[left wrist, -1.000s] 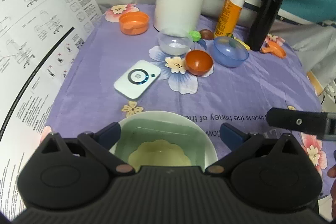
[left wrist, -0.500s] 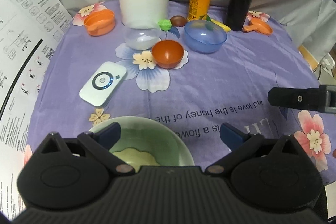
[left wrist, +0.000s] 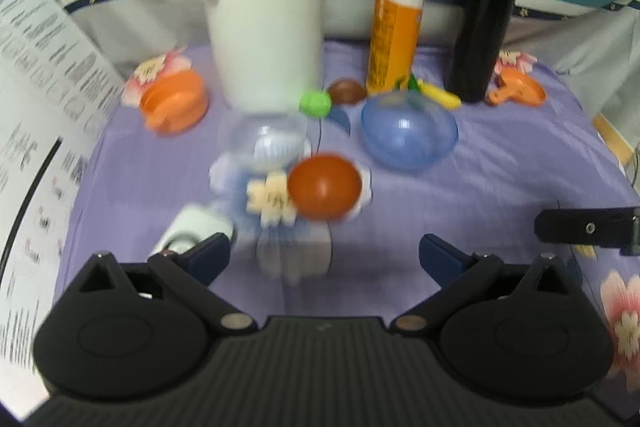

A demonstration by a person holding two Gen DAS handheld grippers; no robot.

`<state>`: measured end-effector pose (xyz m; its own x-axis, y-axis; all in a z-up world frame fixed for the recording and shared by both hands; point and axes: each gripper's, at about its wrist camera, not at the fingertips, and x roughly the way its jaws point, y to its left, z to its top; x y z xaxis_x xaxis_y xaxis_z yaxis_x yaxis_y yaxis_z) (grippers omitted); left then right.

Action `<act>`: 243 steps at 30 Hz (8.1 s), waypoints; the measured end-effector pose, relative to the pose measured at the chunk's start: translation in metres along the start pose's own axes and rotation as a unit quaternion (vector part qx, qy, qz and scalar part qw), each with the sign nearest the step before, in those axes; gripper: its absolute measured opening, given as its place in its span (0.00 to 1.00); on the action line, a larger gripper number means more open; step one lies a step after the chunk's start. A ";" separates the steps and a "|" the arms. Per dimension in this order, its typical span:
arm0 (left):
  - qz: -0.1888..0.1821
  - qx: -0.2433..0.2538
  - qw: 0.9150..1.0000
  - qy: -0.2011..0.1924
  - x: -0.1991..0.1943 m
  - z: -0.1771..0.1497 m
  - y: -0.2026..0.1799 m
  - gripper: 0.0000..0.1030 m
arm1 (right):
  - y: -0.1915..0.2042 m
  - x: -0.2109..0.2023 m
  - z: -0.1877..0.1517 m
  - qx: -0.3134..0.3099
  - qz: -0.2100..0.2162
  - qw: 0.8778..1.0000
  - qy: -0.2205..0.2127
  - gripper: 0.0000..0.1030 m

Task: Organize plates and bowls
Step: 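Move both grippers to the translucent blue bowl, then grasp the blue bowl rim with both grippers, then carry the blue bowl beside the stacked plates and lower it, then open both grippers and release the blue bowl, then move both grippers to the clear plastic bowl, then grasp the clear bowl rim with both grippers and lift it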

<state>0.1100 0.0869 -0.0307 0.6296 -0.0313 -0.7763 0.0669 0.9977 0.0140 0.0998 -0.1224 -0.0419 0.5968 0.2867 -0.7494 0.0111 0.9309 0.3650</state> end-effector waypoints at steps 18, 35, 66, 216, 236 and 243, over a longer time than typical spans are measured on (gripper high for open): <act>-0.019 0.016 1.000 -0.015 0.096 0.077 -0.030 0.87 | -0.016 0.103 0.103 0.052 -0.040 0.998 -0.002 0.83; -0.036 0.030 0.999 0.022 0.134 0.080 -0.041 0.38 | -0.017 0.149 0.107 0.037 -0.028 0.999 0.022 0.14; -0.073 0.048 0.996 0.029 0.028 0.025 -0.068 0.23 | 0.004 0.039 0.042 -0.014 -0.039 0.999 0.008 0.10; 0.013 -0.062 0.998 -0.028 0.115 0.060 0.116 0.95 | 0.136 0.197 0.105 -0.010 -0.001 0.998 0.056 0.72; -0.011 -0.060 0.998 0.002 0.141 0.060 0.109 0.28 | 0.151 0.218 0.101 -0.039 0.017 0.997 0.061 0.08; 0.004 -0.067 0.998 0.001 0.134 0.058 0.114 0.20 | 0.156 0.213 0.099 -0.046 0.016 0.997 0.056 0.08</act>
<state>0.2472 0.1924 -0.0966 0.6278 -0.0237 -0.7780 -0.0427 0.9970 -0.0648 0.3076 0.0611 -0.0902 0.5014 0.3355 -0.7975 -0.0836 0.9362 0.3413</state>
